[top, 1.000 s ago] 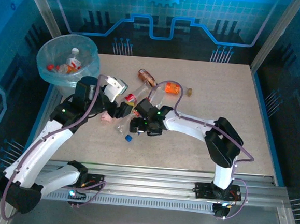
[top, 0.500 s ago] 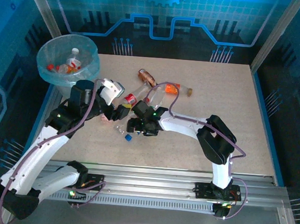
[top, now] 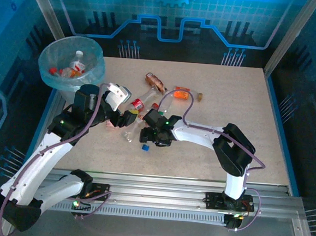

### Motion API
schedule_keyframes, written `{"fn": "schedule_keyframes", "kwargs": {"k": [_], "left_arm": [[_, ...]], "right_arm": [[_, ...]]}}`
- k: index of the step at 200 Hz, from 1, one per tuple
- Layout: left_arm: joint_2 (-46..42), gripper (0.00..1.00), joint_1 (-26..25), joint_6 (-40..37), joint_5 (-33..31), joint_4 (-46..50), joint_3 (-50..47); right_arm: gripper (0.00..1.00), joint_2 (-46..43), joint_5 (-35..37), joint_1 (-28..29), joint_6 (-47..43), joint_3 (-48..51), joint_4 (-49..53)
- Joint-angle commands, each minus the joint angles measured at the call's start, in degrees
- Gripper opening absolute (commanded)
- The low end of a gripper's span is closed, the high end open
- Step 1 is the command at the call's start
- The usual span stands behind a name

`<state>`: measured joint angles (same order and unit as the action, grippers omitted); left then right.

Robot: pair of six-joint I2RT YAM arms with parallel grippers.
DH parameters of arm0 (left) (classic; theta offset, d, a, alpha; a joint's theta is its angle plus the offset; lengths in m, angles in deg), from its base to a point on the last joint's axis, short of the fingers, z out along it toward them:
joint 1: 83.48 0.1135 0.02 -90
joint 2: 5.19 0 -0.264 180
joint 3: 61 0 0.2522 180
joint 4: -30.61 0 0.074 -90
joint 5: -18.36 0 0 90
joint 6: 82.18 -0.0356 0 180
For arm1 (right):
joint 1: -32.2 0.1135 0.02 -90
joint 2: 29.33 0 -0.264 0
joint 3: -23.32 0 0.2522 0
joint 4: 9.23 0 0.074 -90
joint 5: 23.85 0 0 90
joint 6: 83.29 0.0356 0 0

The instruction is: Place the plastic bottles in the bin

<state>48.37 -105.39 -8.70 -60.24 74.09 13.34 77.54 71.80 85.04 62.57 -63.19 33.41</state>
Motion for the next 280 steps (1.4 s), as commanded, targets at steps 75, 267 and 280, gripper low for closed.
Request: {"fn": "schedule_keyframes", "kwargs": {"k": [75, 267, 280], "left_arm": [[0.07, 0.8, -0.28, 0.65, -0.49, 0.37, -0.06], [2.51, 0.8, -0.28, 3.83, -1.2, 0.23, 2.17], [2.35, 0.8, -0.26, 4.24, -1.55, 0.51, 2.48]], "right_arm": [[0.93, 3.36, 1.39, -0.54, -3.11, -4.29, 2.36], [0.69, 0.09, 0.87, -1.95, -4.26, 0.76, 0.43], [0.67, -0.28, 0.92, -1.95, -4.61, 0.52, 0.52]]}}
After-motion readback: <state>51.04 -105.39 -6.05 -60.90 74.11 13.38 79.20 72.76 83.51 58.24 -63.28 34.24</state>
